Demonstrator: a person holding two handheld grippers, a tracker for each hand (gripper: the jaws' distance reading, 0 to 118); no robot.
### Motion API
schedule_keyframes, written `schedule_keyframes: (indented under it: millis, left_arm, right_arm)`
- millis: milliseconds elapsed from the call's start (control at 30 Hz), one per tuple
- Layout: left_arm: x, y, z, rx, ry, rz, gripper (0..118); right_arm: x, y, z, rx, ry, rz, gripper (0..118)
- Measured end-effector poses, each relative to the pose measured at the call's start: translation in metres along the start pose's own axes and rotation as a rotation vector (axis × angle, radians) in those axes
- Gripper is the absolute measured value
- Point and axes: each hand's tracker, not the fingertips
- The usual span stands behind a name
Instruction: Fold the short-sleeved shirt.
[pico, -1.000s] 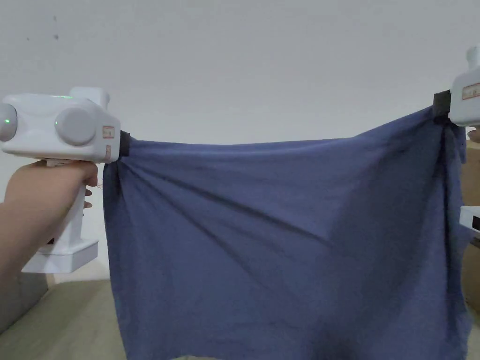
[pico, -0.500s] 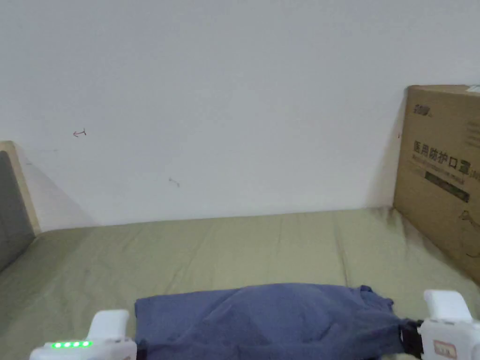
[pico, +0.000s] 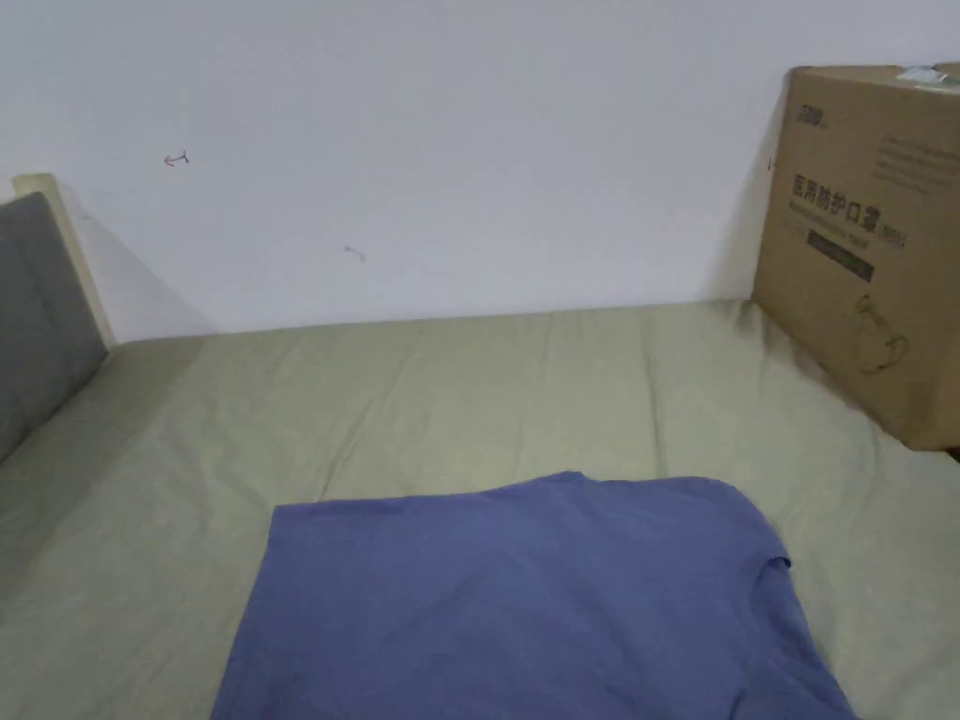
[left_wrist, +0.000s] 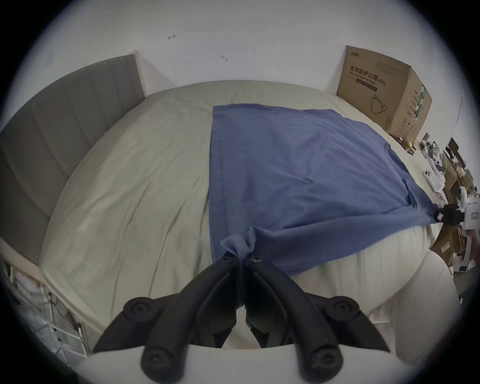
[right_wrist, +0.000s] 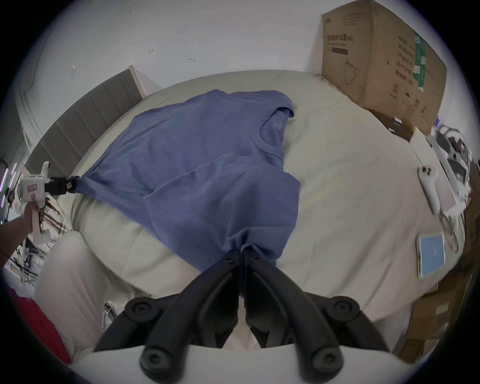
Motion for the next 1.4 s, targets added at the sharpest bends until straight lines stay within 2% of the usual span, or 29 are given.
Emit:
schedule_keyframes:
  millis: [100,167,267,333,367,400,433,467,500,533,567,633,733,767,833,867,900,933,967,1000,1033,1067,1100,1233,1300,1333,1367,1400]
  left_arm:
    - [0.0,-0.009,0.021,-0.004,-0.009,0.003,4]
    - [0.003,-0.016,0.025,-0.004,-0.01,-0.059,4]
    - [0.01,-0.024,0.025,-0.012,0.001,-0.122,4]
    - [0.011,-0.027,0.02,-0.017,0.002,-0.123,7]
    - [0.01,-0.028,0.019,-0.019,0.013,-0.125,19]
    - [0.009,-0.027,0.021,-0.018,0.025,-0.117,42]
    - [0.01,-0.027,0.024,-0.009,0.036,-0.108,77]
    - [0.009,-0.026,0.031,0.003,0.041,-0.096,114]
    - [0.01,-0.025,0.042,0.046,0.04,-0.077,118]
    - [0.01,-0.024,0.056,0.095,0.017,-0.072,114]
    - [0.013,-0.019,0.07,0.183,-0.014,-0.07,114]
    - [0.018,-0.011,0.094,0.266,-0.013,-0.033,114]
    - [0.031,0.001,0.126,0.41,-0.037,0.029,115]
    - [0.036,0.001,0.136,0.464,-0.025,0.05,108]
    - [0.049,-0.004,0.157,0.613,-0.027,0.092,104]
    - [0.054,-0.008,0.164,0.682,-0.036,0.107,92]
    - [0.058,-0.009,0.168,0.72,-0.042,0.123,57]
    - [0.061,-0.008,0.169,0.712,-0.01,0.119,12]
    - [0.067,-0.003,0.174,0.707,0.031,0.099,0]
    - [0.067,0.002,0.176,0.69,0.012,0.084,0]
    - [0.063,0.009,0.177,0.644,-0.017,0.05,0]
    - [0.061,0.015,0.177,0.616,0.024,0.032,0]
    - [0.049,0.016,0.169,0.562,0.068,0.024,0]
    - [-0.003,0.041,0.115,-0.008,-0.14,0.082,0]
    - [-0.02,0.029,0.079,-0.092,-0.148,0.1,0]
    - [-0.024,0.024,0.065,-0.13,-0.127,0.094,8]
    - [-0.029,0.02,0.053,-0.157,-0.123,0.074,38]
    - [-0.032,0.015,0.041,-0.174,-0.123,0.071,76]
  right_arm:
    - [-0.012,-0.008,0.024,0.001,-0.011,-0.031,1]
    - [-0.015,-0.01,0.027,0.01,-0.068,-0.036,1]
    - [-0.021,-0.009,0.016,-0.068,-0.108,-0.089,1]
    - [-0.013,-0.015,-0.008,-0.091,-0.114,-0.098,8]
    - [-0.014,-0.015,-0.011,-0.089,-0.113,-0.098,28]
    - [-0.016,-0.015,-0.012,-0.085,-0.121,-0.097,55]
    - [-0.018,-0.012,-0.009,-0.081,-0.127,-0.099,88]
    - [-0.015,-0.008,-0.006,-0.057,-0.13,-0.117,111]
    - [-0.018,-0.004,0.005,0.013,-0.105,-0.138,114]
    - [-0.022,0.001,0.016,0.076,-0.079,-0.149,114]
    - [-0.028,0.007,0.029,0.142,-0.062,-0.158,114]
    - [-0.04,0.018,0.054,0.308,-0.075,-0.133,114]
    - [-0.078,0.024,0.1,0.631,-0.087,-0.064,113]
    - [-0.089,0.025,0.112,0.706,-0.064,-0.052,112]
    - [-0.109,0.025,0.127,0.812,-0.02,-0.054,112]
    - [-0.121,0.027,0.134,0.826,-0.041,-0.058,108]
    - [-0.129,0.028,0.136,0.835,-0.068,-0.057,94]
    - [-0.134,0.028,0.136,0.844,-0.092,-0.063,56]
    - [-0.134,0.03,0.134,0.828,-0.104,-0.067,0]
    - [-0.137,0.032,0.135,0.831,-0.116,-0.071,0]
    - [-0.132,0.036,0.136,0.796,-0.065,-0.063,0]
    - [-0.129,0.037,0.136,0.782,-0.041,-0.06,0]
    - [-0.128,0.038,0.137,0.782,-0.061,-0.061,0]
    - [-0.127,0.035,0.132,0.717,-0.091,-0.029,0]
    - [-0.126,0.035,0.124,0.667,-0.08,-0.02,0]
    - [-0.127,0.034,0.119,0.639,-0.076,-0.021,0]
    - [-0.128,0.034,0.115,0.62,-0.075,-0.024,0]
    - [-0.127,0.035,0.111,0.602,-0.062,-0.03,0]
